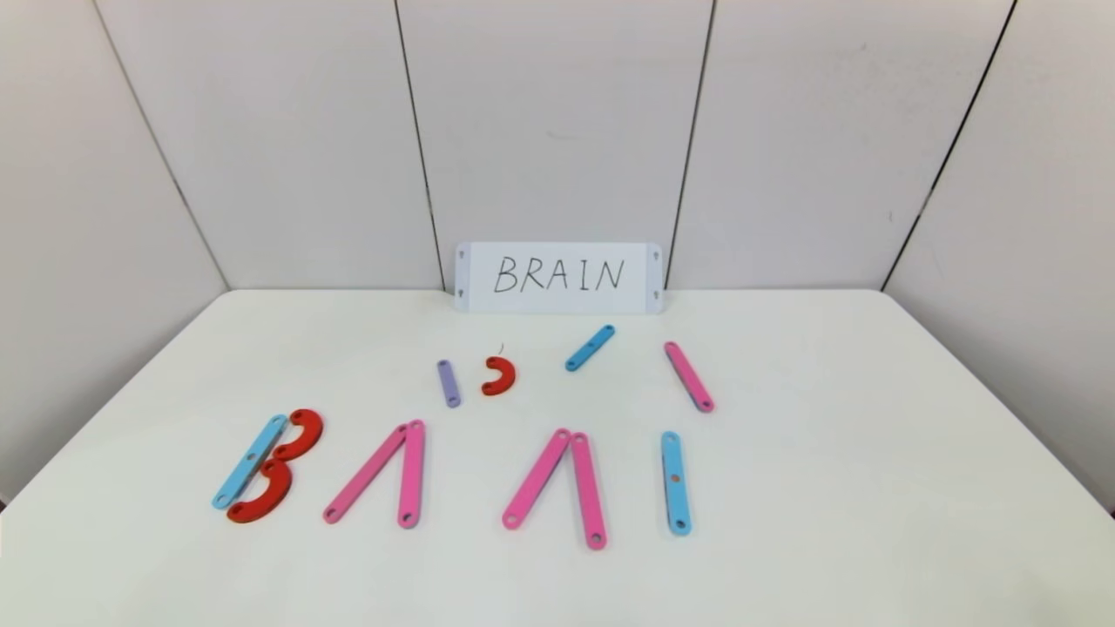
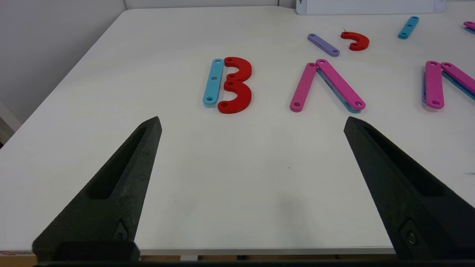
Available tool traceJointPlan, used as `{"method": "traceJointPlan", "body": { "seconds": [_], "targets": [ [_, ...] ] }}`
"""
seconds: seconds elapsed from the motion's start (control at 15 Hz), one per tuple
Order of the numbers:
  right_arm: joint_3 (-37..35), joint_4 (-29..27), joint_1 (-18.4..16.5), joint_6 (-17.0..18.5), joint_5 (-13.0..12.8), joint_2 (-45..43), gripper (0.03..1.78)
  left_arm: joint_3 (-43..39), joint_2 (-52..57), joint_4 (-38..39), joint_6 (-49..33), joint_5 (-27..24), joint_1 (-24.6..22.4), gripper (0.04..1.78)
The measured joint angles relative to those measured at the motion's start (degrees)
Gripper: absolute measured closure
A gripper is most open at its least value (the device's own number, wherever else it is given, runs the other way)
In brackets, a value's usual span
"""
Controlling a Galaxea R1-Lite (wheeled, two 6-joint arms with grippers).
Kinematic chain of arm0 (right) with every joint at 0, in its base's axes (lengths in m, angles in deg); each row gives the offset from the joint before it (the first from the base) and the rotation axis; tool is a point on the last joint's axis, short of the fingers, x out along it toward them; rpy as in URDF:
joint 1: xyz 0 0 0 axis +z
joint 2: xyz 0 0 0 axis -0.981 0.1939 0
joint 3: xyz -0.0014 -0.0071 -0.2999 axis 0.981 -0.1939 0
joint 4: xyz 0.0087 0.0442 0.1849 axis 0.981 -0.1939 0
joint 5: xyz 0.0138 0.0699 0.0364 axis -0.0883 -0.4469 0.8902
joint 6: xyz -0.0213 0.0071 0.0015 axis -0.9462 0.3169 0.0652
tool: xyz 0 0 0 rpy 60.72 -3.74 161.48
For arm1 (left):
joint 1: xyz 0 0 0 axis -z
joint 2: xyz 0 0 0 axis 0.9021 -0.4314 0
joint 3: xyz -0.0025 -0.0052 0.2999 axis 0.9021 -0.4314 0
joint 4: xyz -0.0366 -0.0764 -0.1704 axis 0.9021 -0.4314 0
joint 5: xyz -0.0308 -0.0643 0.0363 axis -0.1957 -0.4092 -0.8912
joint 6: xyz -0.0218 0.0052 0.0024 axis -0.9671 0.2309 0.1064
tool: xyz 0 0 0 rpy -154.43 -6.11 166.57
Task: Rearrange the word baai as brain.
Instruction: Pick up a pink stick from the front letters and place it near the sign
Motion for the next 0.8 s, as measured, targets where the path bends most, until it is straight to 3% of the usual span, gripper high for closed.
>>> {"method": "traceJointPlan", "body": {
  "seconds": [0.53,0.8],
  "targets": [
    [0.21,-0.98,0.02,-0.52,-0.33,0.00,0.07,0.04,0.00,-0.18,2.44,-0.40,0.00,0.09],
    [8.72,-6.80,-0.02,-0.78,-0.44,0.82,0.07,3.29,-0.02,-1.30,4.14,-2.80,0.00,0.09]
  ]
}}
